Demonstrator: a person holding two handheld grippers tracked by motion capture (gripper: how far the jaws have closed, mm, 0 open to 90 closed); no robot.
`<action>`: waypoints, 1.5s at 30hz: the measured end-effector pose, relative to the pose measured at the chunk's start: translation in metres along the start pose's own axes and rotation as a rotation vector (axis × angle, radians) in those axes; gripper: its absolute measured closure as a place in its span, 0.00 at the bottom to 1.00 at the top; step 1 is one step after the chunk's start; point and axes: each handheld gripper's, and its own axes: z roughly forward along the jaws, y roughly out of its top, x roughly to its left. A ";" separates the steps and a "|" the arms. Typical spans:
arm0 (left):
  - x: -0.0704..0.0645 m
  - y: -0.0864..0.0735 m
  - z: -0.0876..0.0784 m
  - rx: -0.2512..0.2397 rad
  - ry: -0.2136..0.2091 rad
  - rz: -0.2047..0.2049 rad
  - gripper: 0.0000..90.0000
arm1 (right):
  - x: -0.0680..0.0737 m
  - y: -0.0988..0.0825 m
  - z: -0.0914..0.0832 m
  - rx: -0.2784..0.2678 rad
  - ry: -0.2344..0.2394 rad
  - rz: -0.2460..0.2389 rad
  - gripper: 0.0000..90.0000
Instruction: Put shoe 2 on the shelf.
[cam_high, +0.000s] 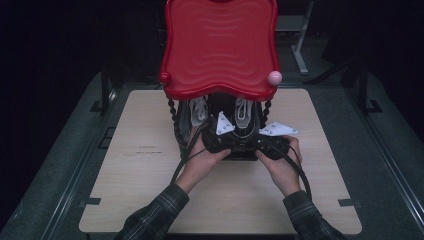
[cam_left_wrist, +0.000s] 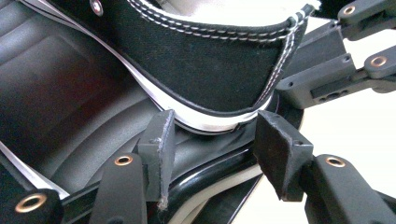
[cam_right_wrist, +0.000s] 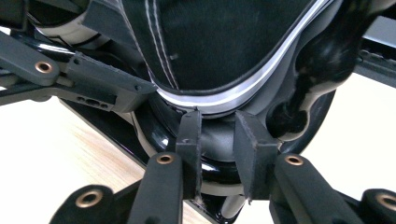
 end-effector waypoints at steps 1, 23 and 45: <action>0.001 -0.002 0.000 -0.010 -0.015 -0.006 0.56 | 0.000 0.000 -0.001 -0.005 0.003 0.002 0.78; -0.007 -0.044 -0.079 -0.011 -0.175 -0.060 0.31 | -0.025 -0.058 -0.055 -0.001 0.128 0.009 0.41; 0.030 -0.206 -0.152 0.286 -0.050 -0.222 0.27 | -0.076 -0.148 -0.075 0.235 0.040 0.069 0.29</action>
